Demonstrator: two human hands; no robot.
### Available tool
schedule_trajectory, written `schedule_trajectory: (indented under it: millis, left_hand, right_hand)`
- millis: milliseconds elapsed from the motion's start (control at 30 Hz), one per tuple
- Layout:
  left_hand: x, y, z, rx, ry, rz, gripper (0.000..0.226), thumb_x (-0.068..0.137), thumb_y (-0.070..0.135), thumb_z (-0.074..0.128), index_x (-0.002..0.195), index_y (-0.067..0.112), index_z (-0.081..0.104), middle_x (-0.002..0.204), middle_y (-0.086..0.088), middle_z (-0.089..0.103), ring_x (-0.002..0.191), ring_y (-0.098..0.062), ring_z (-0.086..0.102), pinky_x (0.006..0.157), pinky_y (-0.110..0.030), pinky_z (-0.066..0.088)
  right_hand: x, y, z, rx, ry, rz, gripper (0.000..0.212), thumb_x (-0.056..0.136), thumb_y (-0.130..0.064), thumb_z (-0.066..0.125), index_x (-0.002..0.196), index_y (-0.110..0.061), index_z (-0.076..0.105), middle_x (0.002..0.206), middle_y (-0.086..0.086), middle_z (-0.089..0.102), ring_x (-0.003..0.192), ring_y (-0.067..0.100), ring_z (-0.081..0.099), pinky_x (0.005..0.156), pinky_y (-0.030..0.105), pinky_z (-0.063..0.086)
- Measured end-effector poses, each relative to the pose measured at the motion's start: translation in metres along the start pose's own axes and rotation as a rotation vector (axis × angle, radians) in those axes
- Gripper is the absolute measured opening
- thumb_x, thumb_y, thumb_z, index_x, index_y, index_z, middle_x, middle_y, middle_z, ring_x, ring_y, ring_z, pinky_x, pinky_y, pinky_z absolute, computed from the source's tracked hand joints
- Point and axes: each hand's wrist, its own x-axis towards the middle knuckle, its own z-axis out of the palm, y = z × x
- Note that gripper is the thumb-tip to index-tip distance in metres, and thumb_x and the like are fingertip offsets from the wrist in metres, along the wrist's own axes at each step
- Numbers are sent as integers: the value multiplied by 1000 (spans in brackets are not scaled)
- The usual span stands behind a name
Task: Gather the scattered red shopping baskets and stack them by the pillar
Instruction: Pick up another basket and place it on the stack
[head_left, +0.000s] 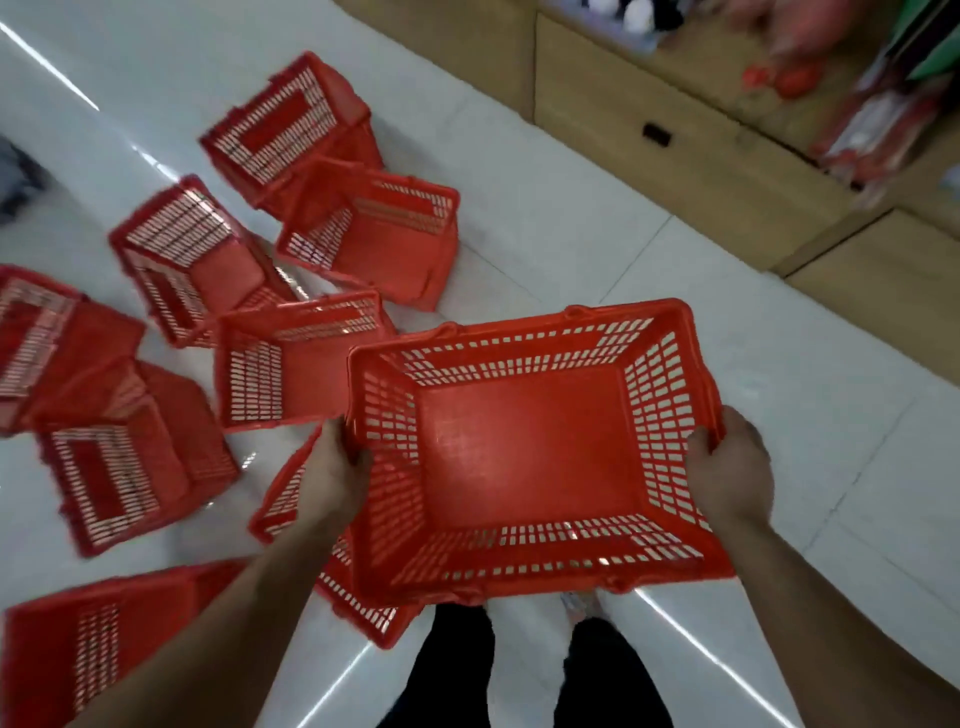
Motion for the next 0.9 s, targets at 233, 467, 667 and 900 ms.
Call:
schedule_trajectory:
  millis: [233, 467, 667, 900]
  left_hand:
    - [-194, -7, -133, -121, 224, -331, 38, 88, 19, 67, 124, 17, 55, 112, -6, 71, 98, -28, 69, 89, -45, 54]
    - [-373, -69, -175, -151, 619, -625, 44, 85, 18, 70, 126, 11, 57, 114, -14, 70, 100, -33, 66, 86, -40, 50]
    - [-492, -140, -190, -262, 848, -826, 46, 88, 22, 70, 130, 13, 56, 115, -8, 71, 86, -16, 63, 77, -33, 50]
    - [-593, -235, -216, -387, 1003, -979, 47, 90, 27, 69, 133, 15, 53, 113, -6, 71, 78, -11, 60, 71, -31, 51]
  right_hand:
    - [-68, -120, -74, -25, -158, -347, 35, 94, -32, 48, 125, -17, 57, 115, 12, 64, 102, 35, 63, 86, 46, 51]
    - [-170, -225, -65, -10, -355, -790, 44, 84, -35, 41, 117, -12, 60, 108, 19, 65, 98, 41, 61, 79, 44, 49]
    - [-291, -298, -10, -72, -542, -1075, 42, 92, -25, 50, 130, -10, 57, 122, 22, 63, 112, 41, 58, 91, 47, 48]
    - [-455, -350, 49, -92, -620, -1294, 28, 88, -22, 53, 112, -11, 64, 103, 20, 68, 97, 40, 63, 82, 42, 48]
